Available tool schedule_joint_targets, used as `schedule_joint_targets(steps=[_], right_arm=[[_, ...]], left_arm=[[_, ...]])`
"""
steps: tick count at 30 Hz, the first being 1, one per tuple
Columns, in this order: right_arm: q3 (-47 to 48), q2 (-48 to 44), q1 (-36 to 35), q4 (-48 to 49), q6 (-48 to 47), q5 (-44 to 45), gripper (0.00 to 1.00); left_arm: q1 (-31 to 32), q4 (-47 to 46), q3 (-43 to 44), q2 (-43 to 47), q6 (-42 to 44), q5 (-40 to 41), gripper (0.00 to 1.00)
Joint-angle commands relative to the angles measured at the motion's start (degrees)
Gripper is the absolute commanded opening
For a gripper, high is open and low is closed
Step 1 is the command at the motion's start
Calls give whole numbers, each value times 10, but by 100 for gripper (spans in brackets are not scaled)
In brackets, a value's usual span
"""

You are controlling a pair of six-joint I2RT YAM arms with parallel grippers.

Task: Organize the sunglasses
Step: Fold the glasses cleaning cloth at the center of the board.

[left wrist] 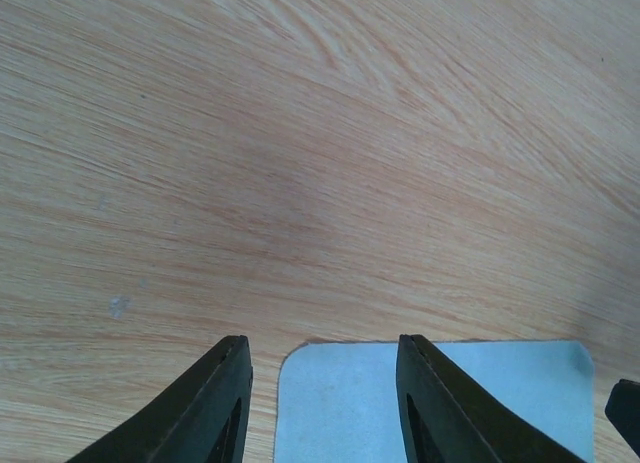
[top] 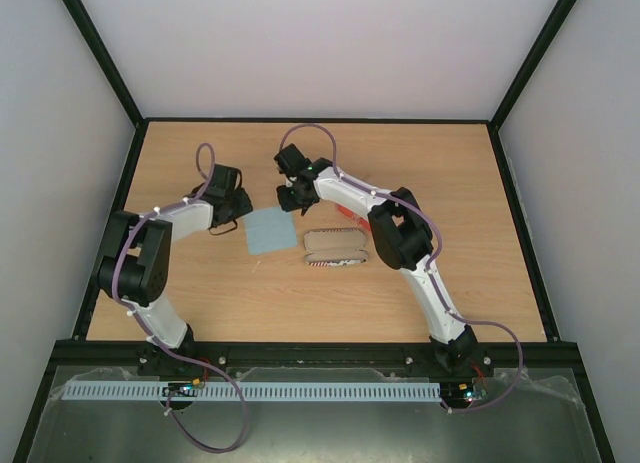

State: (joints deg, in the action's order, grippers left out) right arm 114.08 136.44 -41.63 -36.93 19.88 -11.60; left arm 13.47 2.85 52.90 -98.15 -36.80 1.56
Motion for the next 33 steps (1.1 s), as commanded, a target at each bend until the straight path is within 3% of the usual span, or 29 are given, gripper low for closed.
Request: schedule_joint_targets(steps=[1,13,33], right_arm=[[-8,1,1,9,-5,-4,30],[-7,8,1,18,-3,-5,29],[-22,12,1,26,6,-16,31]], left_arm=[[12,-3,-6,-9,7,6,42],[16,10,-15,-20,18,32,33],[16,19,-16,-36,31,51,28]])
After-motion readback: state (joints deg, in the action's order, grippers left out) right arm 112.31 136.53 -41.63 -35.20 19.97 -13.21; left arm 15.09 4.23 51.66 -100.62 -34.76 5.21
